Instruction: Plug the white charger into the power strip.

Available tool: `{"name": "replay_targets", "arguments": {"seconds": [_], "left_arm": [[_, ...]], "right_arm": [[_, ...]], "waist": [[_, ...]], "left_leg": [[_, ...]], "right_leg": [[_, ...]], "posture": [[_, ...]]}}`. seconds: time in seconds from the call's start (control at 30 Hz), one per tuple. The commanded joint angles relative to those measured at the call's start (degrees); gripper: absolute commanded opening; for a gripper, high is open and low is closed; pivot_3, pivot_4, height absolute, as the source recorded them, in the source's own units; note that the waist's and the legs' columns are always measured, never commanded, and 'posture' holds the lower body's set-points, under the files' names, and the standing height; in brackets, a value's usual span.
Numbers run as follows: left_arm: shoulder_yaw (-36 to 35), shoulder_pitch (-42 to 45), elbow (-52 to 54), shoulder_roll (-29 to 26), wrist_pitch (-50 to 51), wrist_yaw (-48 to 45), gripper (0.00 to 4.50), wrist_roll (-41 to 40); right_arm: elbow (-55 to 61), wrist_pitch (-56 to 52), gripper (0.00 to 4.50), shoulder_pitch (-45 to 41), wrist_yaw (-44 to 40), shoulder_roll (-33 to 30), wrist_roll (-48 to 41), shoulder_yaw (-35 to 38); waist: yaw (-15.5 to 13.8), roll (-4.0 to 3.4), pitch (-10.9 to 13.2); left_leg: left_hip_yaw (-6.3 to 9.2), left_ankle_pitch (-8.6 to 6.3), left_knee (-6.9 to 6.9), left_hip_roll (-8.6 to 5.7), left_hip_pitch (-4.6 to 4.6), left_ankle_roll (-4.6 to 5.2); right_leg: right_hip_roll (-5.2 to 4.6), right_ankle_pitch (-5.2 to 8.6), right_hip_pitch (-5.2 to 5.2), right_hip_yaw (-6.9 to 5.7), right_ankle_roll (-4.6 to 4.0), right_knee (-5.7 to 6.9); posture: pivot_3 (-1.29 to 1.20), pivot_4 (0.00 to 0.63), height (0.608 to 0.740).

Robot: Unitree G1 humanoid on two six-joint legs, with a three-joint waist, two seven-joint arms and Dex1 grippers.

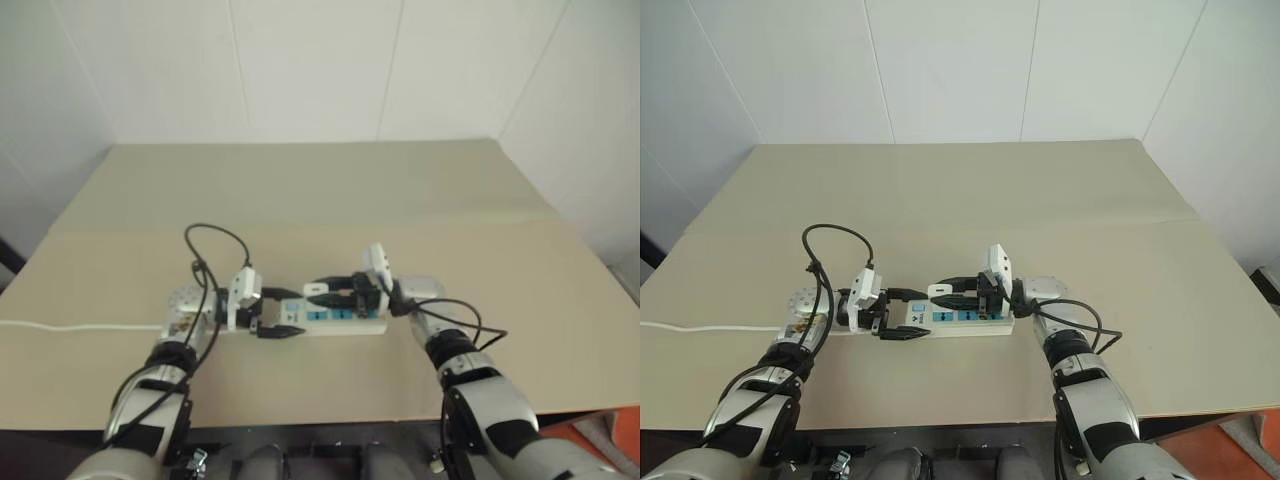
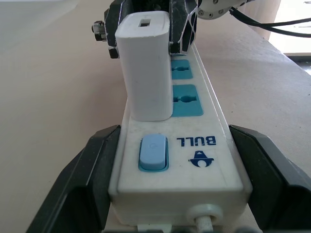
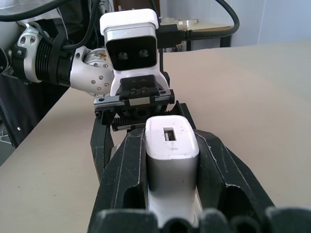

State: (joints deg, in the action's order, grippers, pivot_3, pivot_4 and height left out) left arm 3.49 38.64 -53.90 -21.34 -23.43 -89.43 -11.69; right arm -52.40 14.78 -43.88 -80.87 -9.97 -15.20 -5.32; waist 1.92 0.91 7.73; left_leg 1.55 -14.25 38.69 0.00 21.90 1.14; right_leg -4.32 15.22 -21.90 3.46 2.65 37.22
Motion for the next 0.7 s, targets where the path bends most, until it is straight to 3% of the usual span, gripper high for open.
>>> {"name": "replay_targets", "arguments": {"seconds": [0.03, 0.2, 0.53, 0.67, 0.7], "left_arm": [[2.92, -1.05, 1.27, 0.93, -0.29, -3.06, 3.26, 1.67], [2.90, -1.14, 1.25, 0.97, -0.45, -3.05, 3.26, 1.72], [2.84, -1.18, 1.15, 0.97, -0.34, -3.06, 3.26, 1.88], [3.45, -0.64, 1.10, 0.65, 1.51, -3.06, 3.26, 1.76], [3.20, -0.28, 1.06, 0.73, 2.14, -3.06, 3.61, 1.54]], "right_arm": [[-4.97, -3.36, 1.10, 3.36, 3.27, -1.39, 6.64, -3.75], [-4.26, 0.14, 1.10, 4.29, 3.83, -1.65, 7.01, -4.11], [-2.90, 3.71, 4.40, 5.23, 5.02, -1.88, 6.65, -3.28], [-2.57, 5.14, 4.45, 5.41, 4.24, -2.32, 6.32, -2.96], [-2.34, 5.41, 4.48, 5.45, 4.06, -2.48, 6.19, -2.86]], "waist": [[0.10, 0.00, 0.00], [0.23, 0.00, 0.00], [0.14, 0.35, -0.21], [0.07, 0.35, -0.21], [0.02, 0.35, -0.21]], "left_leg": [[0.00, 0.00, 0.00, 0.00, -0.04, 0.00], [0.01, -0.01, -0.09, 0.01, -0.33, 0.00], [0.05, -0.01, -0.31, 0.00, -0.80, -0.01], [0.06, -0.01, -0.33, 0.00, -0.80, -0.01], [0.06, -0.01, -0.33, -0.01, -0.80, -0.01]], "right_leg": [[0.00, 0.00, 0.04, 0.00, 0.00, 0.00], [0.00, 0.01, 0.33, 0.00, 0.02, -0.09], [-0.04, 0.06, 0.79, -0.01, 0.05, -0.22], [-0.05, 0.06, 0.79, -0.01, 0.05, -0.23], [-0.05, 0.06, 0.79, -0.01, 0.05, -0.23]], "posture": [[0.00, 0.150, 0.740], [0.00, 0.150, 0.740], [0.00, 0.150, 0.740], [0.00, 0.150, 0.740], [0.00, 0.150, 0.740]]}}
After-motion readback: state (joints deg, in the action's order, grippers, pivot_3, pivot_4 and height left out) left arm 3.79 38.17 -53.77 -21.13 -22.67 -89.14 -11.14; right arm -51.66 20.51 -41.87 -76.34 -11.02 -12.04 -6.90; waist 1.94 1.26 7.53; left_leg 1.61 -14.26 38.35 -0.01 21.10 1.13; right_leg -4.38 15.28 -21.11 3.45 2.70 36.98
